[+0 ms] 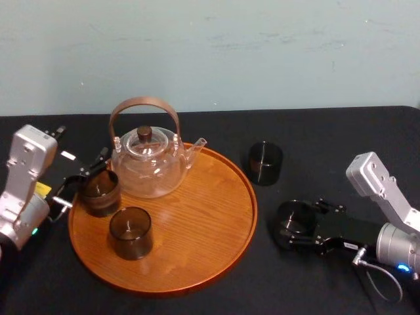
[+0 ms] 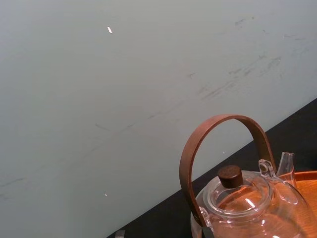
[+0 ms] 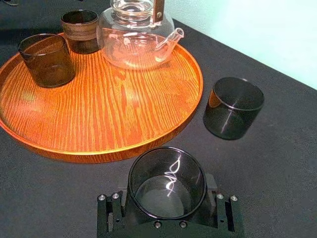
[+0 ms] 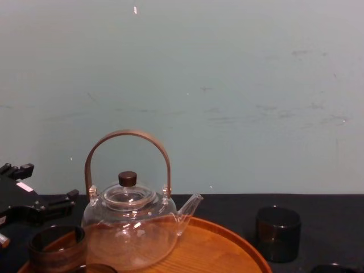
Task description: Pick up the glass from the table and place it on the tray.
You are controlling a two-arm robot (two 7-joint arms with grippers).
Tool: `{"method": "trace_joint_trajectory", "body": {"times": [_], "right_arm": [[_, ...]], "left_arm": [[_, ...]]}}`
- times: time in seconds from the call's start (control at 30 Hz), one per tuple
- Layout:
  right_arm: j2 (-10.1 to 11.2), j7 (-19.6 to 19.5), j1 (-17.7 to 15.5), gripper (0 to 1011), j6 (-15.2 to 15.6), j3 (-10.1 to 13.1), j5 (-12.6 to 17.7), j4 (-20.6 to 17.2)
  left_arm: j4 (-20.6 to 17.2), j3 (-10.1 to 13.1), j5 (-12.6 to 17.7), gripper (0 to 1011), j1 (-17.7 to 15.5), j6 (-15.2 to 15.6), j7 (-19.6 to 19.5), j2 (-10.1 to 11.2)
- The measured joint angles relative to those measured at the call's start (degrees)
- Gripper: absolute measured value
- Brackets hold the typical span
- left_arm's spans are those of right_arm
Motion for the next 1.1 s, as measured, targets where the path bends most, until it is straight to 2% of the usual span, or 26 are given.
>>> {"method": "trace_joint_trajectory", "body": {"times": [0.43, 0.67, 0.87, 1.1], "right_arm": [[0.00, 0.00, -0.02, 903, 0.01, 0.05, 0.07, 0.00], [0.46, 0.34, 0.10, 903, -0.61, 0.82, 0.77, -0.74], [0.51, 1.12, 1.47, 903, -1.59, 0.63, 0.71, -1.35], [-0.68, 2.51, 4.39, 903, -2.94, -1.14, -0.08, -1.67]], "left_arm": [[0.00, 0.00, 0.00, 1001, 0.00, 0.00, 0.00, 0.00], [0.00, 0.00, 0.00, 1001, 0.00, 0.00, 0.00, 0.00], [0.00, 0.00, 0.00, 1001, 0.00, 0.00, 0.00, 0.00], [0.00, 0.00, 0.00, 1002, 0.01, 0.00, 0.00, 0.00]]}}
